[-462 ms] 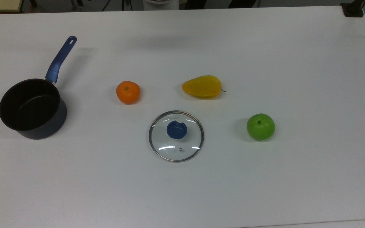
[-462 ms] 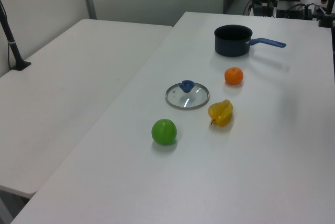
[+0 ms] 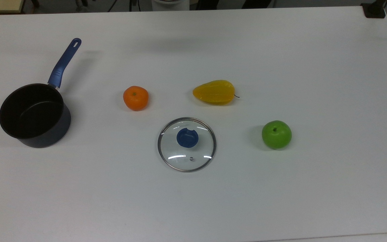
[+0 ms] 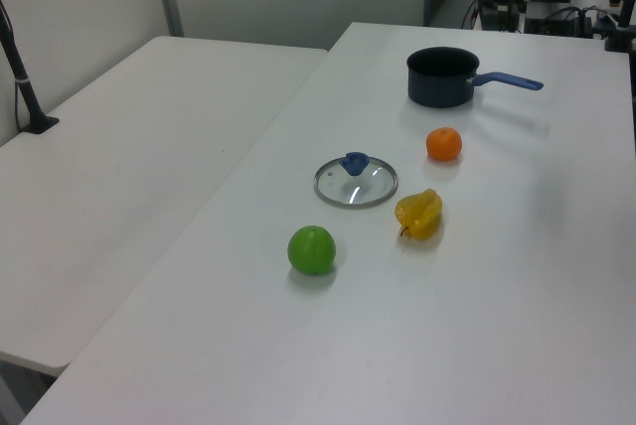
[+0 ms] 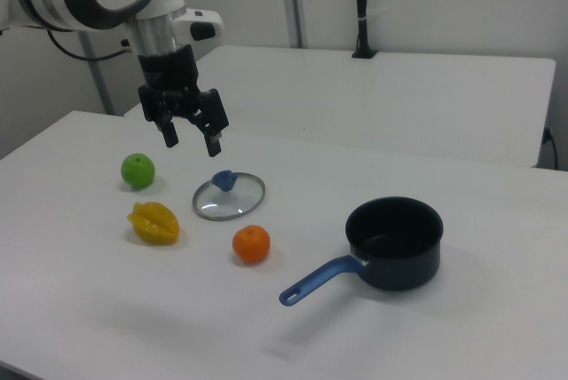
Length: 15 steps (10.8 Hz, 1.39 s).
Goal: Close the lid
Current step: 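Move the gripper from rest toward the glass lid, then lower the open gripper over the lid's blue knob and close on it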
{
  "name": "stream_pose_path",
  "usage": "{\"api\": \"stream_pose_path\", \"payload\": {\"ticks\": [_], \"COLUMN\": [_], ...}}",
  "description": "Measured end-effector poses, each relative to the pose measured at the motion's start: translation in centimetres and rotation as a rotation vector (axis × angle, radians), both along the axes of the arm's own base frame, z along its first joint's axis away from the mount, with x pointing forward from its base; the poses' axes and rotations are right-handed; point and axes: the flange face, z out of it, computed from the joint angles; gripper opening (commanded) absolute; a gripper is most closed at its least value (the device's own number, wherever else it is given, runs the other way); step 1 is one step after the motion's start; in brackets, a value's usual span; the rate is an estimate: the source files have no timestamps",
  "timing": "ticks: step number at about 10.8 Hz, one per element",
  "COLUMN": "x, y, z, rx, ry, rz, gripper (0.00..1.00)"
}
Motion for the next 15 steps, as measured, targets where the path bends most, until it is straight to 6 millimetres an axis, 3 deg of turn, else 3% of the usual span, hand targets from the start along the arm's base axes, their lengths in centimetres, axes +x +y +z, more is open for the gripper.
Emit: {"api": "stream_pose_path", "payload": {"ticks": [4, 7, 10, 13, 15], "x": [1.9, 5.6, 9.1, 12.1, 13.5], "y": [0.9, 6.3, 12.5, 16.5, 18.0], "z": [-0.6, -3.4, -8.5, -16.1, -21.1], "rx": [0.01, 0.04, 0.068, 0.065, 0.05], "ry": [-0.083, -0.196, -0.282, -0.328, -0.361], "rz": [0.015, -0.019, -0.077, -0.078, -0.095], "gripper": [1.0, 1.0, 1.0, 1.0, 1.0]}}
